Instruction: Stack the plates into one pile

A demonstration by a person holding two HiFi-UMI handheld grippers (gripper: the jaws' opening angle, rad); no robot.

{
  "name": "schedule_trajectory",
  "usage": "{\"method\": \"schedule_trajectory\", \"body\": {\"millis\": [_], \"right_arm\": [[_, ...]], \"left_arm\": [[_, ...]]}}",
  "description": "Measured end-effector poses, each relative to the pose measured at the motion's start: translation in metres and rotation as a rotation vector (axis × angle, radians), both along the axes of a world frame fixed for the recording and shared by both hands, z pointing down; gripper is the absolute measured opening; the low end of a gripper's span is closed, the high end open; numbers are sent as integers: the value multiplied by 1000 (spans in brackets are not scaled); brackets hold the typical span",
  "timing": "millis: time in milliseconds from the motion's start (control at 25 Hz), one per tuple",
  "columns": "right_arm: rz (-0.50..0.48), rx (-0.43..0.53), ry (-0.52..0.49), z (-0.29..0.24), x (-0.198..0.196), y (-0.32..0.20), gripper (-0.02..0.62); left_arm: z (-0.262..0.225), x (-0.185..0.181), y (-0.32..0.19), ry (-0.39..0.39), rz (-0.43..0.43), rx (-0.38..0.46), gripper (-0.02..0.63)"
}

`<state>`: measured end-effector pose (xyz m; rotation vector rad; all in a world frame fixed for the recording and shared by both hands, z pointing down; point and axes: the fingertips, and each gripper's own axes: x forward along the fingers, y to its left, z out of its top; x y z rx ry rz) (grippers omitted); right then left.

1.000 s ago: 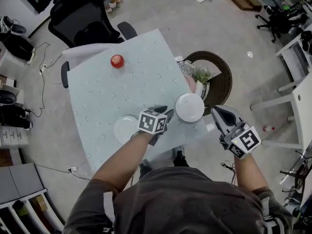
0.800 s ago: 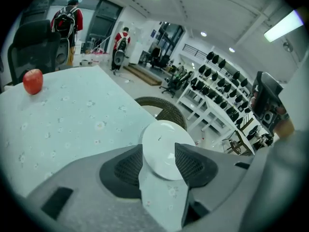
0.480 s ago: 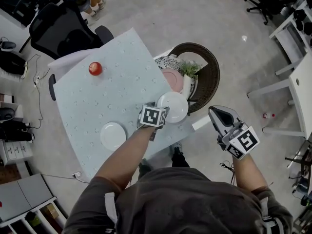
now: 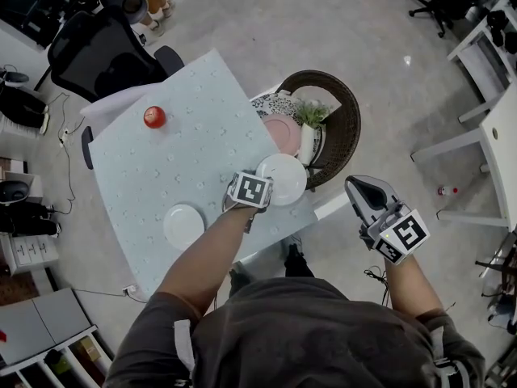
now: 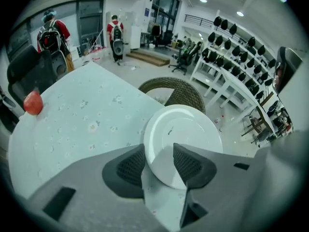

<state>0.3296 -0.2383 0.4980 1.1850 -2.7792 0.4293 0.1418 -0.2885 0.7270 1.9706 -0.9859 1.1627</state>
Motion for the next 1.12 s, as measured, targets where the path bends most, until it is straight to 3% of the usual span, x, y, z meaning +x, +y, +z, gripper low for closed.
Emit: {"method": "schedule_trajectory", "body": {"millis": [120,280,600,720,920,1120], "right_arm": [[5,4,-1,-2,3,0,-6],[12,3,-7,0,8,2,-6],[9,3,-18,-7,4,1,-6],[-10,9,-14,-13,-7,0,-6],[-58,20,-6,-22,-36,-2,-6],[-126,42,-1,-31,-87,-5,-6]], "left_arm": [[-5,-4,0,36,-37,-46,114],[-12,-5,1,133,-61,-72,84],[-52,-9,13,525,-183,-169,24],[-68,-14,21,628,-214,-166,18],[-93,-34,28,695,-241,-117,14],[-111,-82,40,741,-290,-64,14]]}}
